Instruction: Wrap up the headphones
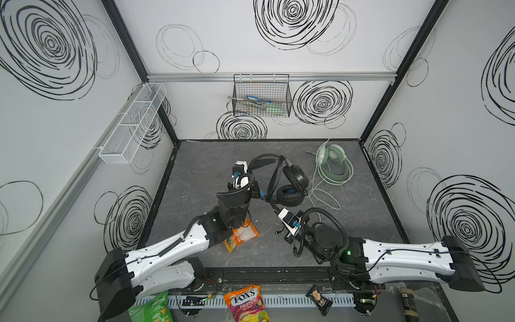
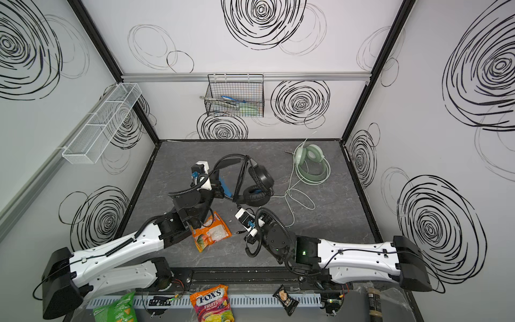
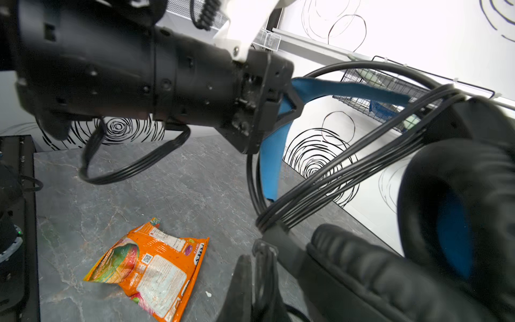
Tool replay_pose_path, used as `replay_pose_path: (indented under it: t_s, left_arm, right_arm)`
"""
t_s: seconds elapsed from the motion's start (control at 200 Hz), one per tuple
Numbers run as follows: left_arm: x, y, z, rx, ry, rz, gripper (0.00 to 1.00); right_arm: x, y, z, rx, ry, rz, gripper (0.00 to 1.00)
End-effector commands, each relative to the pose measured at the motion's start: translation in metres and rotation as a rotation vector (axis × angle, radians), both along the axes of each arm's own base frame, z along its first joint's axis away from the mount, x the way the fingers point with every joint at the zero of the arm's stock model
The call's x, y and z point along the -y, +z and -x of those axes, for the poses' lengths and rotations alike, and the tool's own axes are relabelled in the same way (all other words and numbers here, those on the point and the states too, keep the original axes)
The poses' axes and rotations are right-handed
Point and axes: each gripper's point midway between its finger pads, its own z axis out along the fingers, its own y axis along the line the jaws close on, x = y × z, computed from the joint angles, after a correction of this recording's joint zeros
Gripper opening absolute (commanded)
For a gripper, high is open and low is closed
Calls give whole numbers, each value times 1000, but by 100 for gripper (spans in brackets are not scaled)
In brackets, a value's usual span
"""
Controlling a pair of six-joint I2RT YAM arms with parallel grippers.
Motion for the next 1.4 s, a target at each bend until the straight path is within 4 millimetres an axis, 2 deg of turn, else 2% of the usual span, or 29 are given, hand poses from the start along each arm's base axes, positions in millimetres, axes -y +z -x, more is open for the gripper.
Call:
replay_pose_path:
  t_s: [0.0, 0.13, 0.415, 0.7, 0.951, 1.121, 1.251, 1.396]
  left_arm:
    - [-7, -10, 4, -24, 13, 29, 0]
    - [-6, -24, 10, -51, -12, 14, 0]
    - [18, -34, 32, -56, -74, -56, 0]
    - [38, -42, 45, -82, -183, -16, 0]
    - [55, -56, 53, -148, -299, 40, 0]
    - [56, -64, 55, -190, -349, 98, 0]
    - [58, -69, 54, -229, -402, 178, 0]
    - [66, -72, 59, -249, -456, 185, 0]
  right_arm:
    - [12, 16, -8, 11, -43, -45, 0]
    - [17, 6, -20, -31, -90, -11, 0]
    - [30, -8, -59, -149, -235, -34, 0]
    - [35, -15, -85, -178, -315, -33, 0]
    - [42, -19, -96, -172, -325, -19, 1]
    - [44, -23, -97, -161, -323, 6, 3]
    - [44, -31, -100, -169, -326, 14, 4]
    - [48, -43, -109, -182, -352, 48, 5]
